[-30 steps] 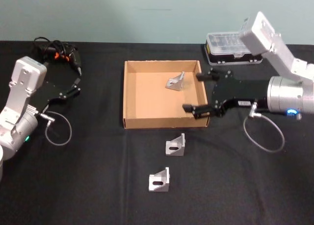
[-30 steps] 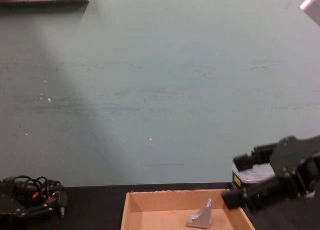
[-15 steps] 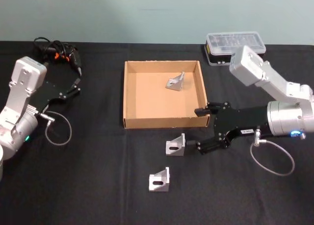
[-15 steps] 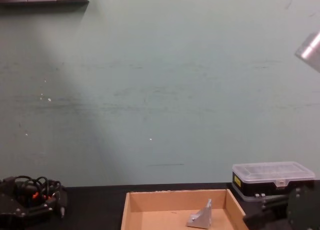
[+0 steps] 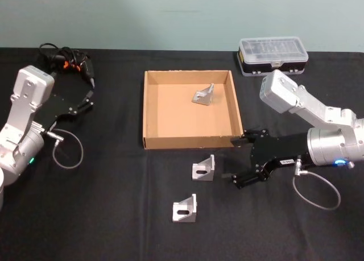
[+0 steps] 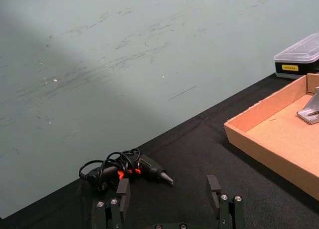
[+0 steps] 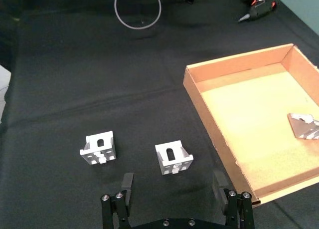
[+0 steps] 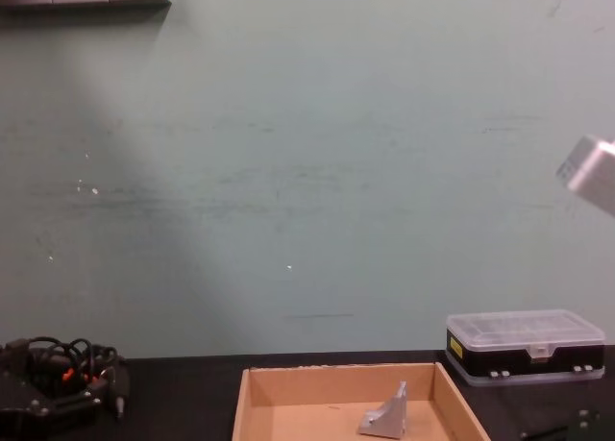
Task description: Use one hand to pick up the angle iron from the table and place it into the box.
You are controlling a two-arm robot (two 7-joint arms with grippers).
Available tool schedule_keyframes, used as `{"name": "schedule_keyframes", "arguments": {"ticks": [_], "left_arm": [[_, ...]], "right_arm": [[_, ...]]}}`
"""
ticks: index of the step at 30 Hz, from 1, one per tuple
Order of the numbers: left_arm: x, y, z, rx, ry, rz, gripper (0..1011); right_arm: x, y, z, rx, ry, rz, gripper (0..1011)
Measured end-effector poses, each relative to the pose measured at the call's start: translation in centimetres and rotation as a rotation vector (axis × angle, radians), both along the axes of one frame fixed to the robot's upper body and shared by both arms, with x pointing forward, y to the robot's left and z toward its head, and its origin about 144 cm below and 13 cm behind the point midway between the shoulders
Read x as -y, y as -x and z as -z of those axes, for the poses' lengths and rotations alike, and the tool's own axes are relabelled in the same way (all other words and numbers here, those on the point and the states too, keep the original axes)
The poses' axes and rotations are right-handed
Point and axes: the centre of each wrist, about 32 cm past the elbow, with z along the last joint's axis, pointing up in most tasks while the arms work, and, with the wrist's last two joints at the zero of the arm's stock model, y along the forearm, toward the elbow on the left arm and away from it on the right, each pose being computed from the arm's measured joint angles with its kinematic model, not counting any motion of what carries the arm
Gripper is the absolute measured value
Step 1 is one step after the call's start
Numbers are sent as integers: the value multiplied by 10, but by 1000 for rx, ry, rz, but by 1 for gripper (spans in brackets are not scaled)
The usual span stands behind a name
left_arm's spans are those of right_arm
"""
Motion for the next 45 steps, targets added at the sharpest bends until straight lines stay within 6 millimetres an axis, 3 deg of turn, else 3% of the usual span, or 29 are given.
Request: {"name": "schedule_keyframes", "arguments": {"ticks": [45], "left_arm": [[0, 0, 0, 0, 0, 0, 1000]], "right_arm": [[-36, -32, 36, -58, 17, -35, 1002]]}}
